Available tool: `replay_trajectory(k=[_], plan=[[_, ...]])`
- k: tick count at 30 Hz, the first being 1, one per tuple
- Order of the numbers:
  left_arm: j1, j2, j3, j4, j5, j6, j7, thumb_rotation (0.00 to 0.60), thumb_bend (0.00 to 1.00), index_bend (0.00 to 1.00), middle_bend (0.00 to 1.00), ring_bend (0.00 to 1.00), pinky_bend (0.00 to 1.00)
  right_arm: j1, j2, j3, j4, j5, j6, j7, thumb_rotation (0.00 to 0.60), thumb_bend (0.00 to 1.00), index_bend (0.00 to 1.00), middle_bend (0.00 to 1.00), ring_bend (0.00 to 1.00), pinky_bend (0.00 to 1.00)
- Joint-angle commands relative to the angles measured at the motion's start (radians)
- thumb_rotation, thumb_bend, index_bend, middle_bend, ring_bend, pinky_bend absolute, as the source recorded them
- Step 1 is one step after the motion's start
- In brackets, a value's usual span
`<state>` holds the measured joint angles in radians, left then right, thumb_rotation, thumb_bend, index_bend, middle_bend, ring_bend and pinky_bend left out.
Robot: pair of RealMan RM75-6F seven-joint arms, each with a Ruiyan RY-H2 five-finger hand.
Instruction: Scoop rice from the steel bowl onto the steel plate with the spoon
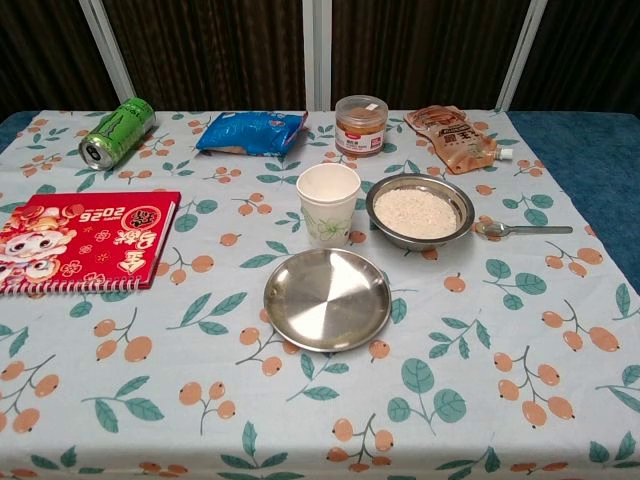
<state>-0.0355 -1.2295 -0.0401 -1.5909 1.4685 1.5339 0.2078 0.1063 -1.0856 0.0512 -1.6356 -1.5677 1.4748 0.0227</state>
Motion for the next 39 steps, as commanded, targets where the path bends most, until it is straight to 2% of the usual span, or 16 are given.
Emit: replay_trajectory(k=[1, 6, 9, 11, 17, 24, 30, 39], plan=[[-0.002, 0.000, -0.002, 0.000, -0.001, -0.003, 0.001, 0.600, 0.07, 0.18, 0.18, 0.12, 0.21, 0.002, 0.001, 0.000, -0.001, 0.000, -0.003, -0.002, 0.600, 0.31, 0.10, 0.24, 0.00, 0.01], [-0.003, -0.003, -0.003, 0.001, 0.002, 0.002, 0.004, 0.600, 0.06, 0.18, 0.18, 0.12, 0.21, 0.006, 0.002, 0.001, -0.005, 0.004, -0.008, -0.009, 0.600, 0.28, 0.10, 0.24, 0.00, 0.01], [-0.003, -0.003, -0.004, 0.001, 0.001, 0.002, 0.000, 0.600, 0.06, 0.18, 0.18, 0.12, 0.21, 0.029, 0.020, 0.016, -0.047, 0.046, -0.061, -0.011, 0.600, 0.10, 0.10, 0.25, 0.02, 0.02], [-0.003, -0.004, -0.006, 0.003, -0.001, 0.002, -0.003, 0.600, 0.06, 0.18, 0.18, 0.12, 0.21, 0.069, 0.035, 0.036, -0.075, 0.086, -0.132, -0.014, 0.600, 0.04, 0.12, 0.26, 0.03, 0.03], [-0.002, -0.011, -0.001, 0.010, 0.005, 0.002, 0.000, 0.600, 0.07, 0.18, 0.18, 0.12, 0.21, 0.222, -0.018, 0.100, -0.051, 0.185, -0.327, -0.173, 0.600, 0.17, 0.26, 0.29, 0.04, 0.04], [0.004, -0.017, 0.003, 0.020, -0.008, -0.004, -0.012, 0.600, 0.07, 0.18, 0.18, 0.12, 0.21, 0.387, -0.211, 0.138, 0.126, 0.329, -0.501, -0.374, 0.600, 0.24, 0.33, 0.29, 0.05, 0.05], [0.002, -0.022, 0.002, 0.034, -0.022, -0.019, -0.023, 0.600, 0.06, 0.18, 0.18, 0.12, 0.21, 0.454, -0.369, 0.120, 0.308, 0.391, -0.563, -0.448, 0.600, 0.25, 0.37, 0.29, 0.05, 0.05], [0.000, -0.031, 0.002, 0.051, -0.028, -0.029, -0.038, 0.600, 0.07, 0.18, 0.18, 0.12, 0.21, 0.470, -0.504, 0.084, 0.499, 0.370, -0.549, -0.429, 0.600, 0.28, 0.43, 0.29, 0.05, 0.05]])
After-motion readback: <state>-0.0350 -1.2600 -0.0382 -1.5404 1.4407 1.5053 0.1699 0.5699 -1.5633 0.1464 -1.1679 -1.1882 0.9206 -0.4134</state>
